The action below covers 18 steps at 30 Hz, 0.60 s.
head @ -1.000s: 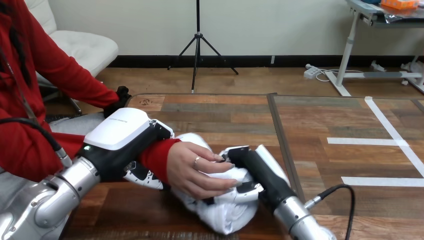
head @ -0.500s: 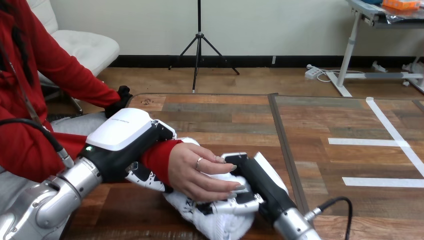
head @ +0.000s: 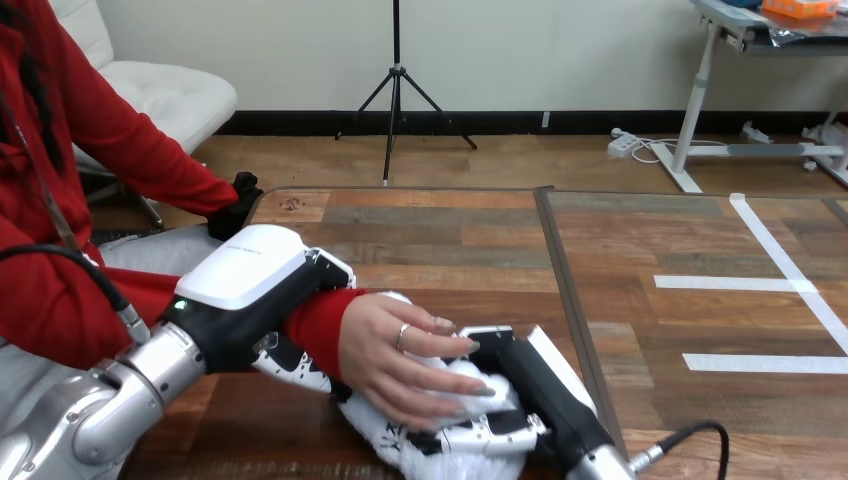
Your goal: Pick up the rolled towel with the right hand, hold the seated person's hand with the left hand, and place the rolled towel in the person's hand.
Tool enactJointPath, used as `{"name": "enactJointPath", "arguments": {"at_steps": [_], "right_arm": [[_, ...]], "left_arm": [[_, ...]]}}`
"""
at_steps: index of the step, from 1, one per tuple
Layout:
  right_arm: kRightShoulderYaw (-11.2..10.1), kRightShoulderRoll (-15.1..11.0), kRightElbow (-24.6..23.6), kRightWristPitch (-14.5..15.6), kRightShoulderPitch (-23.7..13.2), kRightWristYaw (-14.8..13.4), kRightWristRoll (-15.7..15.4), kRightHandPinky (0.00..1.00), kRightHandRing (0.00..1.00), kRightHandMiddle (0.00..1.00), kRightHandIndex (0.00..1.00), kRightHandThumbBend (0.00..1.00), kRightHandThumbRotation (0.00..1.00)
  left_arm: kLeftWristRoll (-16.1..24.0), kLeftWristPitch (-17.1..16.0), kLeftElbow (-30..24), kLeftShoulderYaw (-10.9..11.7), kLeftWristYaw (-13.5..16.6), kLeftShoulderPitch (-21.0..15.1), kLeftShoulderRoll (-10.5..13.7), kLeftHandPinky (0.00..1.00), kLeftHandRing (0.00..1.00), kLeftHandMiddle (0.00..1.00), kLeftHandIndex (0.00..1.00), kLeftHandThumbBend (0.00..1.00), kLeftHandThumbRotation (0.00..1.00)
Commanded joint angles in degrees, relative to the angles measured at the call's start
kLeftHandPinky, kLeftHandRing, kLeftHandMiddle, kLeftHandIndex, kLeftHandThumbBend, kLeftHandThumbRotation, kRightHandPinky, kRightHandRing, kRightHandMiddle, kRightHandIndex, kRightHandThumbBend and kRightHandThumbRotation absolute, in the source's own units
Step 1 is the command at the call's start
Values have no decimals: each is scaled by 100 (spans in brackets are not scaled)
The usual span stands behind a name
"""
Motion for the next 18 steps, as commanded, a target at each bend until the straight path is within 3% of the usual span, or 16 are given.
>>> {"name": "enactJointPath", "arguments": {"at_steps": [1,6,12,15,18], "right_arm": [[368,-128,-2735,-671,-72,438,555,5,9,12,11,58,0],[425,-291,-3232,-588,76,564,644,4,8,12,10,58,0],[355,-413,-3948,-483,289,483,478,3,7,11,10,60,0],[462,-518,-4219,-352,373,637,785,3,7,11,10,61,0],[462,-573,-4420,-302,425,662,843,2,7,11,11,61,0]], "left_arm": [[-115,-249,-120,127,268,-611,-264,29,31,37,39,83,0],[-33,-273,-92,122,342,-616,-243,28,31,37,39,83,0],[-117,-296,-47,130,268,-610,-241,28,31,37,39,82,0],[-137,-314,-5,129,252,-615,-236,28,31,37,39,82,0],[-64,-322,16,122,313,-620,-219,28,31,37,39,82,0]]}}
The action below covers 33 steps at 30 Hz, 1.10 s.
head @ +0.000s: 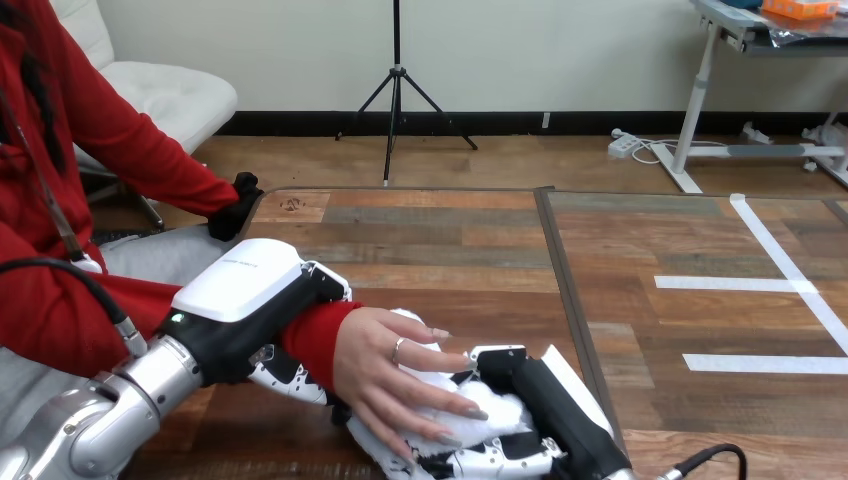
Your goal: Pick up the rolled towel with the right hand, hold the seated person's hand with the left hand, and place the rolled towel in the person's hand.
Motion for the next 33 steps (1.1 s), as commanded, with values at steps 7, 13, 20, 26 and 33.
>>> {"name": "enactJointPath", "arguments": {"at_steps": [7,13,20,26,33], "right_arm": [[377,-477,-3656,-448,-202,571,841,2,7,11,10,61,0],[311,-513,-3731,-505,-166,508,694,2,6,11,10,61,0],[315,-565,-3923,-432,-109,518,715,1,6,11,10,60,0],[314,-580,-4003,-438,-88,494,690,1,6,11,11,59,0],[316,-596,-4027,-475,-105,440,654,1,7,11,11,58,0]], "left_arm": [[-119,-301,-7,131,275,-724,-236,29,32,38,39,82,0],[-93,-299,2,129,298,-716,-237,29,32,38,39,82,0],[-96,-339,67,124,314,-728,-237,29,31,37,39,81,0],[-110,-368,136,116,309,-748,-239,28,31,37,38,81,0],[-108,-358,154,119,313,-747,-240,28,31,37,39,82,0]]}}
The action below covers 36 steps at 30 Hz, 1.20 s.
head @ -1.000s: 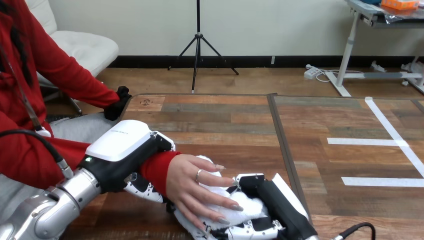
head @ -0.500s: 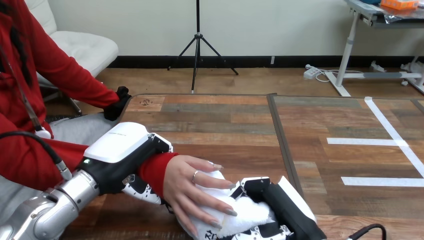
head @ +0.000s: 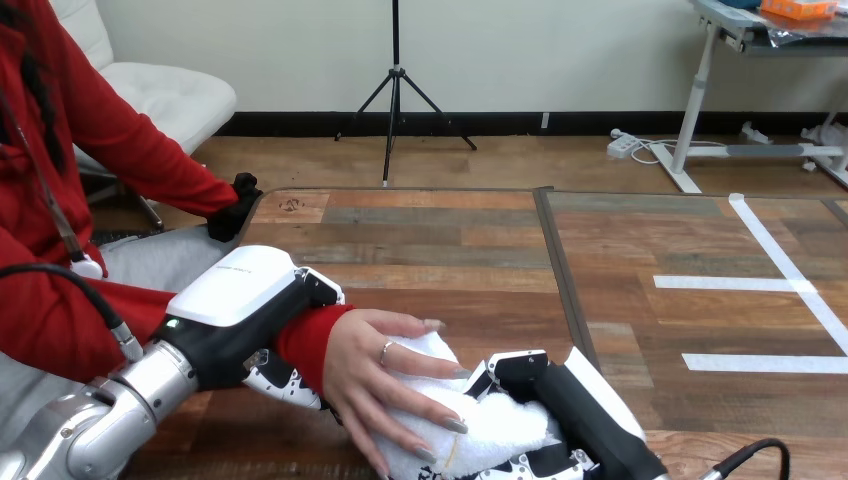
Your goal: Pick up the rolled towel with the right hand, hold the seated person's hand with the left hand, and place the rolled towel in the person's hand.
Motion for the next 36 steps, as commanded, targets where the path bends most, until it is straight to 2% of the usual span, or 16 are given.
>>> {"name": "enactJointPath", "arguments": {"at_steps": [1,36], "right_arm": [[196,36,-2474,-827,-765,134,506,1,7,11,11,58,0],[186,55,-2405,-905,-961,4,309,1,6,12,12,60,0]], "left_arm": [[-107,-350,-14,118,315,-747,-242,28,31,37,39,82,0],[-55,-378,64,108,407,-725,-272,31,33,38,40,82,2]]}}
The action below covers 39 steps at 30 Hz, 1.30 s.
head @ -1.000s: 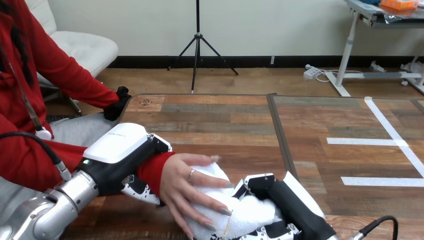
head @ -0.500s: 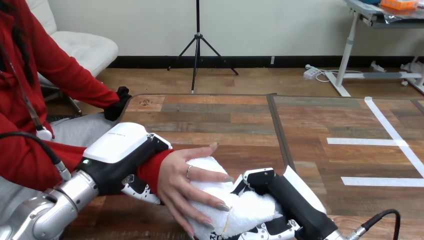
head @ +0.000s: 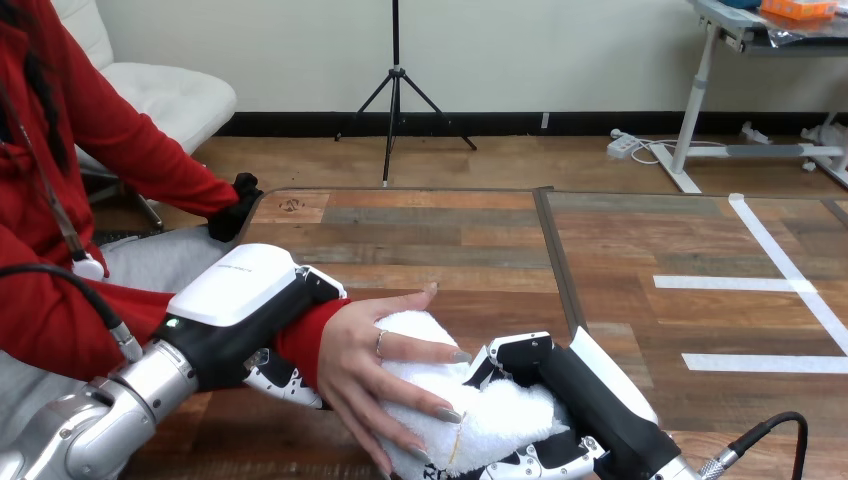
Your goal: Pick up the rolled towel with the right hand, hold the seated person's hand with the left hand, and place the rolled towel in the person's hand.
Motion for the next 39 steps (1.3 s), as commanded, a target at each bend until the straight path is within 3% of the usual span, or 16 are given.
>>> {"name": "enactJointPath", "arguments": {"at_steps": [1,18,21,22,23,24,25,26,30,33,39], "right_arm": [[161,306,-1835,-903,-977,-57,306,1,6,12,12,60,0],[144,352,-1590,-1019,-1089,-91,279,1,7,12,12,60,0],[197,377,-1498,-1029,-1124,-29,458,2,7,13,13,61,0],[263,387,-1465,-979,-1137,69,663,2,7,13,13,61,0],[447,321,-1443,-692,-1187,528,1224,6,11,18,19,69,0],[581,271,-1428,-481,-1224,866,1634,17,23,29,30,75,5],[656,210,-1420,-355,-1256,1067,1806,27,34,38,38,80,9],[679,175,-1419,-297,-1272,1168,1858,46,53,55,54,87,16],[621,129,-1448,-282,-1300,1289,1757,69,76,77,73,95,26],[583,89,-1503,-200,-1283,1386,1696,85,90,90,87,98,33],[518,46,-1495,-174,-1300,1522,1574,96,97,97,97,100,41]], "left_arm": [[-53,-256,52,96,332,-725,-273,31,33,38,40,82,2],[-88,-260,61,102,327,-735,-280,33,35,40,42,82,3],[-77,-258,58,101,327,-736,-269,34,36,41,42,82,4],[-69,-261,54,103,339,-733,-265,34,36,41,43,82,4],[10,-270,45,102,426,-721,-245,37,38,43,45,84,7],[69,-277,38,101,491,-712,-231,41,42,46,49,86,9],[174,-238,3,91,554,-699,-201,44,45,49,52,87,11],[243,-207,-22,83,590,-692,-181,54,53,55,59,90,17],[339,-157,-54,88,694,-666,-174,67,63,64,68,95,24],[400,-112,-72,88,746,-648,-173,76,70,70,75,98,30],[495,-76,-86,81,829,-627,-165,85,79,78,82,100,39]]}}
